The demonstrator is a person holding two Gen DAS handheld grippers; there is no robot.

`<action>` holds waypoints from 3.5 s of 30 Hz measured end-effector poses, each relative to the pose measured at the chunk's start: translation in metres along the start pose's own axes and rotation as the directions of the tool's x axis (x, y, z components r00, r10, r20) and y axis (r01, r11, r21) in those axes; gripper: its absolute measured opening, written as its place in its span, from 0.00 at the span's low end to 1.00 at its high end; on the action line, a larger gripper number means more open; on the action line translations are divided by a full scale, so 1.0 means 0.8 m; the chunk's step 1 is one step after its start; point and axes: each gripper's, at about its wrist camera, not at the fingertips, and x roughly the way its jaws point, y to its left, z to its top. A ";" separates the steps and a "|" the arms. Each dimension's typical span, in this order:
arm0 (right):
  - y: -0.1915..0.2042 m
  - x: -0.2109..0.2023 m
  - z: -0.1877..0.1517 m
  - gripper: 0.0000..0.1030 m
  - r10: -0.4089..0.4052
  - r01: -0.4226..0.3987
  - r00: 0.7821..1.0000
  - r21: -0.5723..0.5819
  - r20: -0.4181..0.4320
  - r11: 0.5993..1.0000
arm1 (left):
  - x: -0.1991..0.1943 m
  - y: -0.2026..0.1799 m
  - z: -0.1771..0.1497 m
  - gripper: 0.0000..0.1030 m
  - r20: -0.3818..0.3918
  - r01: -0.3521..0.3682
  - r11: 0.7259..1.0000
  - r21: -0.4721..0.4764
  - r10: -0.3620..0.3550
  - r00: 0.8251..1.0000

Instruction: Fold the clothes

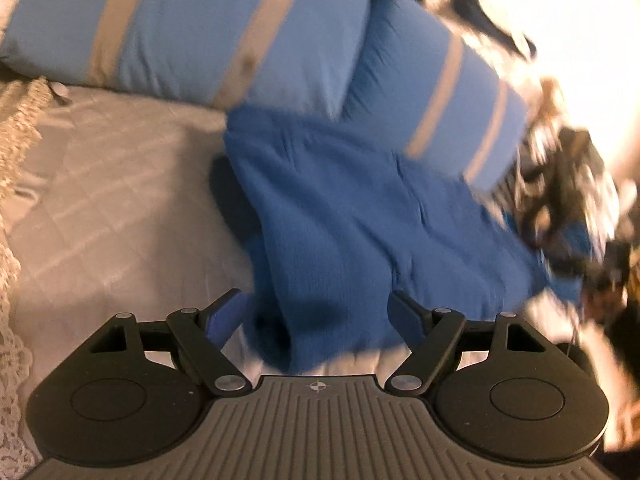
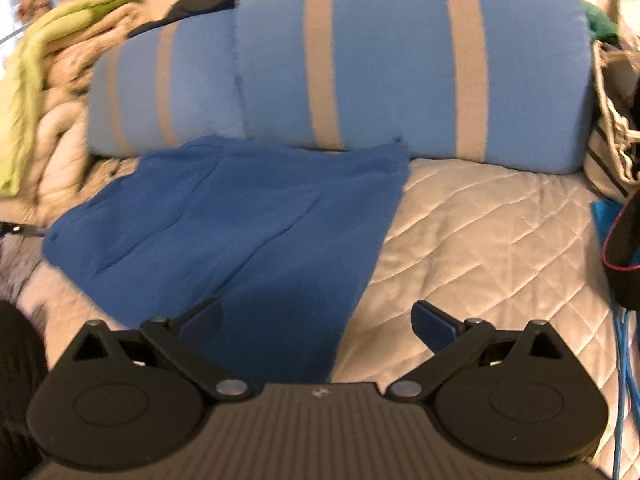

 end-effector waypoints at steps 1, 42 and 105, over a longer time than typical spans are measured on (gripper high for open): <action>0.005 -0.001 -0.005 0.99 0.014 -0.014 1.000 -0.029 -0.005 0.999 | 0.005 -0.003 -0.005 0.75 -0.021 -0.006 0.999 0.038 0.007 1.000; 0.134 0.035 0.071 1.00 -0.171 0.189 0.953 0.049 -0.252 0.981 | 0.059 -0.179 0.085 0.80 -0.135 -0.419 0.895 0.154 0.439 0.888; 0.062 0.302 0.133 0.99 -0.269 0.266 0.963 0.128 0.012 0.956 | 0.291 -0.037 0.159 1.00 0.140 -0.367 0.928 -0.062 0.372 0.918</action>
